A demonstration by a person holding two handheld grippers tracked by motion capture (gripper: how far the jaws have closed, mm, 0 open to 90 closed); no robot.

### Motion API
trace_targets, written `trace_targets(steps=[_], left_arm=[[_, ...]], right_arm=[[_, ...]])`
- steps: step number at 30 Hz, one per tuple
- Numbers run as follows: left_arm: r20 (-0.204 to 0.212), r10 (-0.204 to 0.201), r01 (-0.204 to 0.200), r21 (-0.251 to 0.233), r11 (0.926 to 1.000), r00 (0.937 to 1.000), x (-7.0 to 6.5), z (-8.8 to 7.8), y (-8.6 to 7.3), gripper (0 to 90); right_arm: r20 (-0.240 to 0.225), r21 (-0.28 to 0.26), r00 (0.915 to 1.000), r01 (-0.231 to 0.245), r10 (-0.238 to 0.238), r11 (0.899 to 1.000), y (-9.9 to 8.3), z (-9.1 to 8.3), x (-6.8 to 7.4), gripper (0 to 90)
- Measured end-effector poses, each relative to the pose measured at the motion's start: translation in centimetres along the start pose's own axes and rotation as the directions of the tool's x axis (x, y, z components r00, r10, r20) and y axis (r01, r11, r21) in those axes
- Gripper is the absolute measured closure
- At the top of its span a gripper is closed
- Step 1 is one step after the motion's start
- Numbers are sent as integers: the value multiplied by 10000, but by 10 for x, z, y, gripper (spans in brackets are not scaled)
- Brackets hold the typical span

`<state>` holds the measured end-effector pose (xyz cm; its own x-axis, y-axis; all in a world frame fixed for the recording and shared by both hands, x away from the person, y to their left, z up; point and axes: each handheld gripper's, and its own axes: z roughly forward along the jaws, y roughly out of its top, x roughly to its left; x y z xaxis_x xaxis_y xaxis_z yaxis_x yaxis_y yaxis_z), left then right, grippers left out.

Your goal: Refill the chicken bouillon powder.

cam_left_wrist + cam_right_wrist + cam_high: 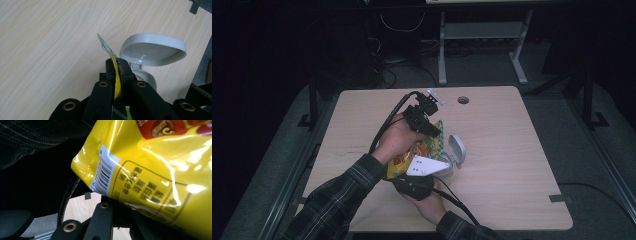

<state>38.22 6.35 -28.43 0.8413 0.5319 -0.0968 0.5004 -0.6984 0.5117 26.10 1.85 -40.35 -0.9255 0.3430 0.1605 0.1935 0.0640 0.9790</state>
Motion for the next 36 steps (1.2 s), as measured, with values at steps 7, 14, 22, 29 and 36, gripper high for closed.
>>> trace_targets(steps=[7, 14, 22, 29, 36], left_arm=[[4, -12, 12, -27, 10000, 10000, 0, -1, -1, 894], [-1, -18, 18, -64, 10000, 10000, 0, 0, -2, 893], [-10, -24, 24, -100, 9999, 10000, -1, -2, -1, 893], [-24, 0, 0, -63, 10000, 10000, -1, -2, -1, 893], [-44, -29, 29, -103, 9999, 10000, -1, -1, 2, 893]], right_arm=[[-6, -5, 10000, -6, 6, 10000, 0, 1, 1, 900], [-3, -12, 10000, -12, 12, 10000, 0, 1, 1, 900], [4, 10, 10000, 41, -41, 10000, 0, 0, 1, 900], [-36, 23, 10000, 52, -52, 10000, 1, 0, 0, 900], [-43, 19, 10000, 59, -59, 10000, 2, -2, -2, 900]])
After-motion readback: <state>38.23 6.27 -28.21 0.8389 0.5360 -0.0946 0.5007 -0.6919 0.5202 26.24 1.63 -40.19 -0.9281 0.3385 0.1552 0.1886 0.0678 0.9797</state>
